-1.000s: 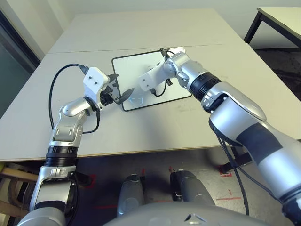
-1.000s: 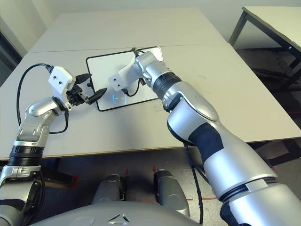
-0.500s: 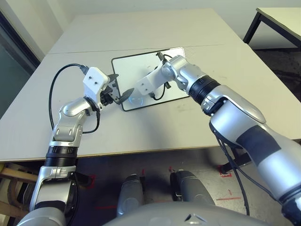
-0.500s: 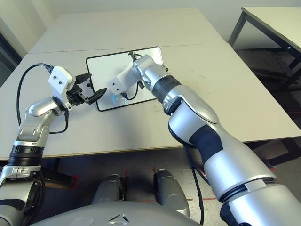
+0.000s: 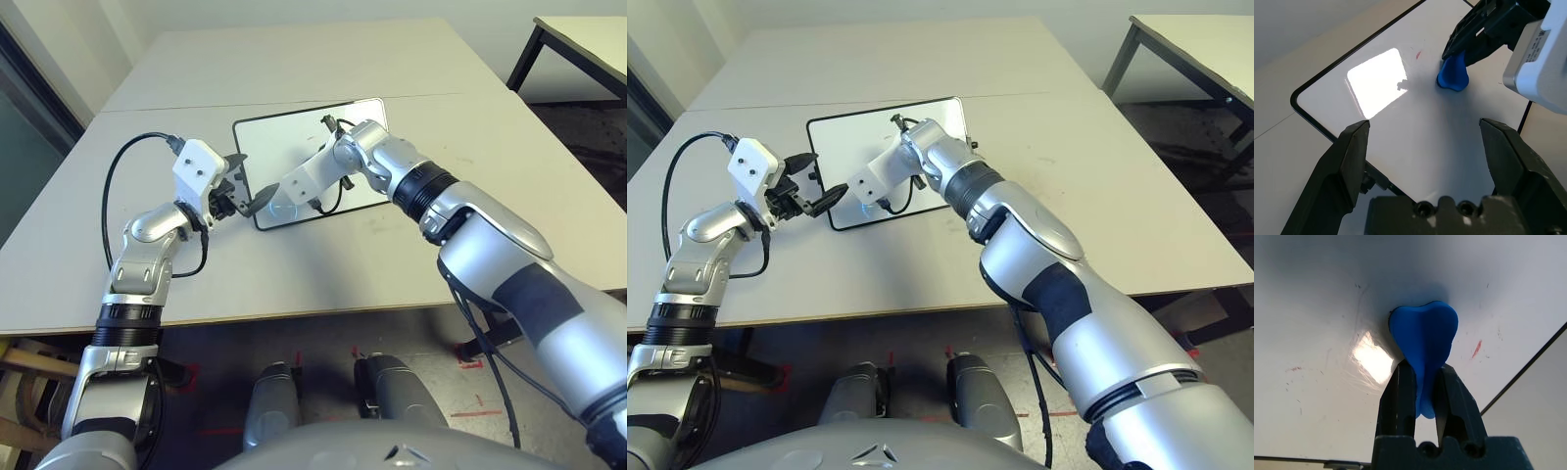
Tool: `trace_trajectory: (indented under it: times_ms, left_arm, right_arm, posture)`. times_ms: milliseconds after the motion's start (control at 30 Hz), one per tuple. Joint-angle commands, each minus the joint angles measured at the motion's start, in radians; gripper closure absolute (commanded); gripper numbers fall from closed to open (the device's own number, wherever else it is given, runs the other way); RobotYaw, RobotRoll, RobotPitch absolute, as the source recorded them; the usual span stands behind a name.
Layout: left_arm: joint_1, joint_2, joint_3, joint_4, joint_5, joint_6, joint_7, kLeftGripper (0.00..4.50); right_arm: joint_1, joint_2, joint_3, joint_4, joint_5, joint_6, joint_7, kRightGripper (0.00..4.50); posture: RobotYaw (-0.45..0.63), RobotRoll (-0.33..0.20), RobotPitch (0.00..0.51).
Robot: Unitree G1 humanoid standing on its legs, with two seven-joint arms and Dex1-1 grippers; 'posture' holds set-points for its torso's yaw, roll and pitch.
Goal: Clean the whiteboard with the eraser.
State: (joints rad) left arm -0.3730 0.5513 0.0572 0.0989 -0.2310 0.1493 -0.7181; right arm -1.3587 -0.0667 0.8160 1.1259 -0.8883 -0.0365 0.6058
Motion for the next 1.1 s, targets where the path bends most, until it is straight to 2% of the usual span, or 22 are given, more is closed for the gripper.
trace_trajectory:
  times_ms: [33, 600, 1100]
  left_arm:
    - [0.007, 0.003, -0.002, 0.009, 0.009, 0.000, -0.003, 0.00]
    - [-0.003, 0.011, -0.003, 0.008, 0.008, 0.007, -0.011, 0.00]
    - [0.001, 0.011, -0.004, -0.006, 0.007, 0.019, -0.008, 0.00]
  right_arm:
    - [-0.012, -0.014, 0.012, 0.084, -0.024, 0.021, -0.045, 4.14]
    - [-0.059, -0.044, -0.009, 0.178, -0.004, 0.028, -0.087, 4.14]
    - [-0.118, 0.011, -0.102, 0.146, 0.082, 0.053, -0.069, 4.14]
  posture:
    - [-0.01, 0.000, 0.045]
    - [-0.02, 0.000, 0.045]
    - [-0.01, 0.000, 0.049]
